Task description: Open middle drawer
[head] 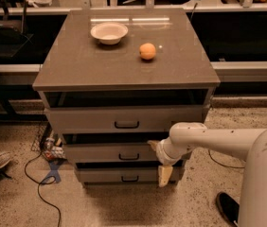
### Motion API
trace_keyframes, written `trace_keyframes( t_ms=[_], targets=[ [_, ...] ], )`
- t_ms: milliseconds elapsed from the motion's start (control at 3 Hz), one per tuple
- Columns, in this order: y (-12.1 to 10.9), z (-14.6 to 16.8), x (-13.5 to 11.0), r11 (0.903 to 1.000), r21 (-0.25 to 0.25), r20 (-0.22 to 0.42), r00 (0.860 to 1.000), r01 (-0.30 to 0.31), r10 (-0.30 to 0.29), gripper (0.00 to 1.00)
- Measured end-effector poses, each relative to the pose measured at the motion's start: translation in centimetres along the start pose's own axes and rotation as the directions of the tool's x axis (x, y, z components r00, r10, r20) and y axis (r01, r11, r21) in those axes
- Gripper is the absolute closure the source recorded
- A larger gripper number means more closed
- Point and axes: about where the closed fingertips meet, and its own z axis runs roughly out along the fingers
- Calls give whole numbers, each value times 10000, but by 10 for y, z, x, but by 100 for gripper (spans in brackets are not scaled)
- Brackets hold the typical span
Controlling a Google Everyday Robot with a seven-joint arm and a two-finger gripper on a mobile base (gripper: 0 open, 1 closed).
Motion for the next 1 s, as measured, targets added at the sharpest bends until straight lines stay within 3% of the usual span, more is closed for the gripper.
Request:
trace_keyframes(
  t_ms=[333, 1000],
  targets=[
    [-19, -9, -4, 9988, 489, 4, 10000, 98, -99, 0],
    [-34, 7, -8, 9977, 677, -405, 9992, 98, -71, 0]
  ],
)
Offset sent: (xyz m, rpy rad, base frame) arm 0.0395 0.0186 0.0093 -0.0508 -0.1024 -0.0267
